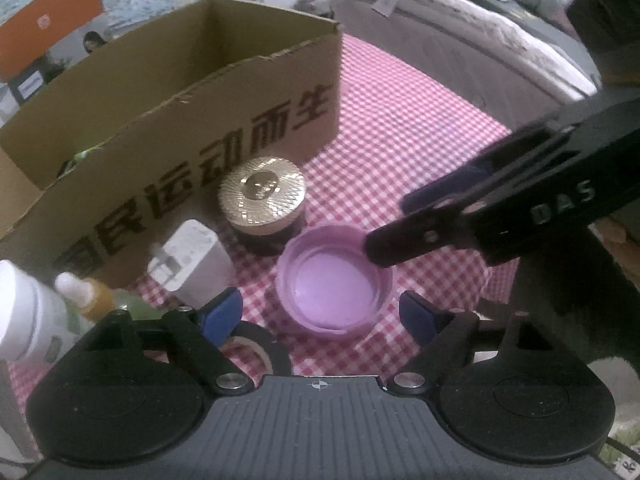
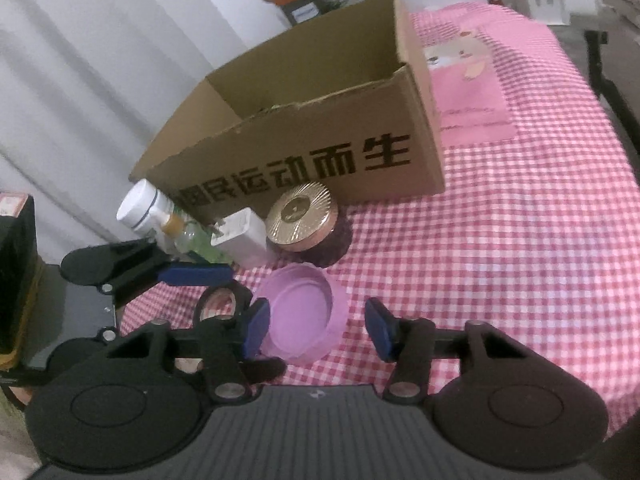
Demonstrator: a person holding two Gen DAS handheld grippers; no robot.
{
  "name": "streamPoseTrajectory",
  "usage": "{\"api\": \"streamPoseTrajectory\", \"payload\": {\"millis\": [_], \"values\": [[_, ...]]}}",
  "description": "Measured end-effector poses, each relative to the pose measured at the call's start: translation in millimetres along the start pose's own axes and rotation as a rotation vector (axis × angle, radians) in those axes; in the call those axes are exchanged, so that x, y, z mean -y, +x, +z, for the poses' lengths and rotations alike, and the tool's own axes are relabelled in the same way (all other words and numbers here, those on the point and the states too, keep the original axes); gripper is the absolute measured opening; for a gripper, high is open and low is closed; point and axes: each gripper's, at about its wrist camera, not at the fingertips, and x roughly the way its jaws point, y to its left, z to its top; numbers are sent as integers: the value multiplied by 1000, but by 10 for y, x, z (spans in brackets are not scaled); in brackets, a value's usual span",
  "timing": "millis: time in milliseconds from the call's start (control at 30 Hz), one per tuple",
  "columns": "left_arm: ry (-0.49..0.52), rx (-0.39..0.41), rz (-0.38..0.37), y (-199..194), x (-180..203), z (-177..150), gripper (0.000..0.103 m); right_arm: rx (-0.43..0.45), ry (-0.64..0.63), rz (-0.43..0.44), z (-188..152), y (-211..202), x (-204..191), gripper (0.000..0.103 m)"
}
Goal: Organize rigid objects
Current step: 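Move the right tool back down to the rim of the pink bowl, then close the right gripper on the pink bowl rim and lift it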
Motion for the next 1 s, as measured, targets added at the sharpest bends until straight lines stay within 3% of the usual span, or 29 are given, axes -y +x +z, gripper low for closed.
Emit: {"api": "streamPoseTrajectory", "payload": {"millis": [300,467,800,1000], "values": [[75,-44,-2,158,138,57,85,-63,-28,-20,52,220,35,34],[87,-72,-2,242,132,68,83,-90,-42,-20,65,302,58,31],[48,-83,-15,305,40,92,79,-99,-57,-25,84,409,61,17],[34,-75,-7,283,26,77,73,-88,-42,-20,61,367,88,16]]}}
